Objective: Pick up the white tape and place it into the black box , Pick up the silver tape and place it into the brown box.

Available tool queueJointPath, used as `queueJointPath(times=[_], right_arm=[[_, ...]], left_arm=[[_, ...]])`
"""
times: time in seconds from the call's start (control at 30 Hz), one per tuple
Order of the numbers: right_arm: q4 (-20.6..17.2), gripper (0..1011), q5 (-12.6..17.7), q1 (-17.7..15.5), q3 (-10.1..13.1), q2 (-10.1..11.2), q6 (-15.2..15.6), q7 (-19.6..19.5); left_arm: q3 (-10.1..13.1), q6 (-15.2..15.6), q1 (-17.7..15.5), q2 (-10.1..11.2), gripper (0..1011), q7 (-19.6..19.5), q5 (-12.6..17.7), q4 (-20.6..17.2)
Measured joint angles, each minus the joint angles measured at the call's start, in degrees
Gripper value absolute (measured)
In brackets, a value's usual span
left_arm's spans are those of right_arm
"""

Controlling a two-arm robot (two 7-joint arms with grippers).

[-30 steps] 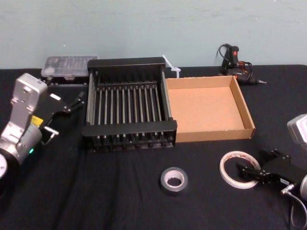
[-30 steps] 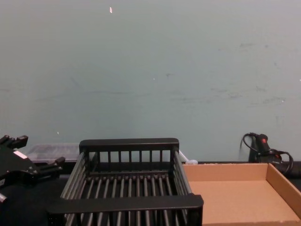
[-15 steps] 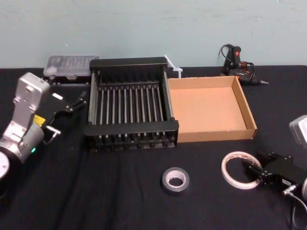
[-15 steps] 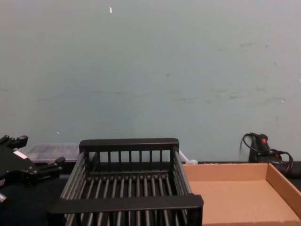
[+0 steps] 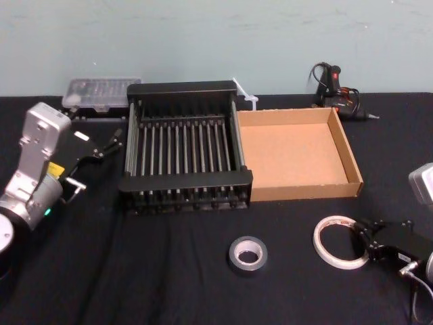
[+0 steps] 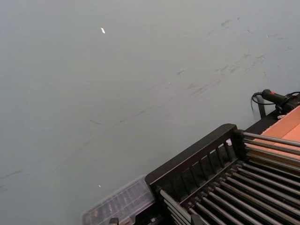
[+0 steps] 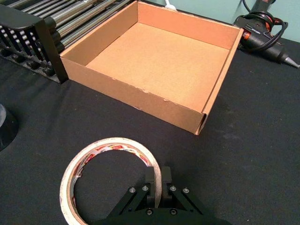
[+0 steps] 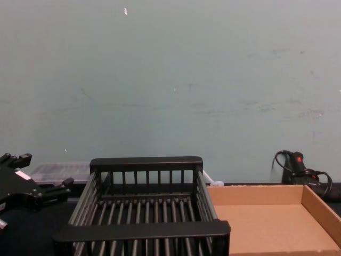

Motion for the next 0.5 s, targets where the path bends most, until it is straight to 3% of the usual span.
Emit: queueJointPath(times=[0.5], right_arm=[[0.0,87,0.0,0.0,0.0,0.0,0.0,0.0]], left_arm=[[0.0,0.0,0.0,0.0,1001,0.0,0.0,0.0]])
